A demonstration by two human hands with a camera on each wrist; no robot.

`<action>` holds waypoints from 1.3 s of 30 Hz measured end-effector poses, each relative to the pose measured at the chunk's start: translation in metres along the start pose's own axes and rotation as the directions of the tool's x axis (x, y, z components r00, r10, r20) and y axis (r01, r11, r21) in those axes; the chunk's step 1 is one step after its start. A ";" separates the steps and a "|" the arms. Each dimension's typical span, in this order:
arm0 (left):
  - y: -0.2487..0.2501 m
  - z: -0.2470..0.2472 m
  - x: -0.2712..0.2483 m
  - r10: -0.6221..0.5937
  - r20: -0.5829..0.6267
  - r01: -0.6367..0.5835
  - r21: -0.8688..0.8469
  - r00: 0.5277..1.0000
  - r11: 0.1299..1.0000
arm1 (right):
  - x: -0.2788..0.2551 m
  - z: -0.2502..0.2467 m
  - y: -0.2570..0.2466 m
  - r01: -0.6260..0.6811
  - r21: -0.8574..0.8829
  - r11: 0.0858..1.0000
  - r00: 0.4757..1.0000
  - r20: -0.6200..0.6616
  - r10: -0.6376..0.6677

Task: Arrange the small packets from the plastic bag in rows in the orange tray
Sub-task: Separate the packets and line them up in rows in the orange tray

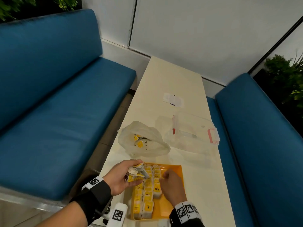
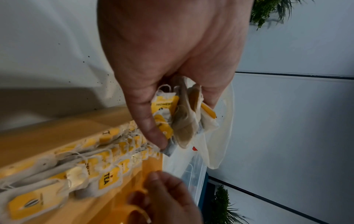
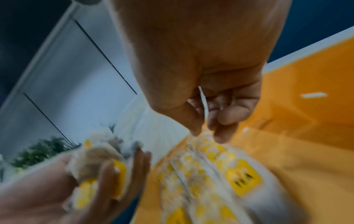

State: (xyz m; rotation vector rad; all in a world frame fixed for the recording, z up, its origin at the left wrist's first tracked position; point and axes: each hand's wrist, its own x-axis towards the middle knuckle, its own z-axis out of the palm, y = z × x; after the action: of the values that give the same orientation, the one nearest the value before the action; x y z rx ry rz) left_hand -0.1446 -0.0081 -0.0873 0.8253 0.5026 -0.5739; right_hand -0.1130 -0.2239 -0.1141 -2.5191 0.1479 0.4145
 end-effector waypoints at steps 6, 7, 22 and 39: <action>0.000 0.004 0.005 -0.023 -0.030 0.023 -0.002 0.999 1.000 | -0.014 -0.033 -0.052 0.306 0.301 0.903 0.945 0.015 -0.326; 0.000 0.005 0.005 -0.031 -0.020 0.031 0.010 0.999 0.999 | -0.015 -0.034 -0.056 0.344 0.300 0.890 0.929 0.028 -0.369; 0.002 0.014 0.004 0.063 -0.077 -0.058 0.060 0.995 0.996 | -0.016 -0.023 -0.071 0.313 0.307 0.899 0.932 0.085 -0.353; 0.004 0.005 0.015 0.069 -0.077 -0.071 -0.021 0.995 0.997 | -0.006 -0.032 -0.075 0.210 0.319 0.924 0.974 0.013 -0.226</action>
State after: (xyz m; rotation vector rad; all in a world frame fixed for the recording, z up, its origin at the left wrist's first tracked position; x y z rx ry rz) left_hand -0.1298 -0.0143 -0.0920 0.8414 0.5472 -0.4722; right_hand -0.0959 -0.1799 -0.0473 -2.1766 -0.0811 0.3333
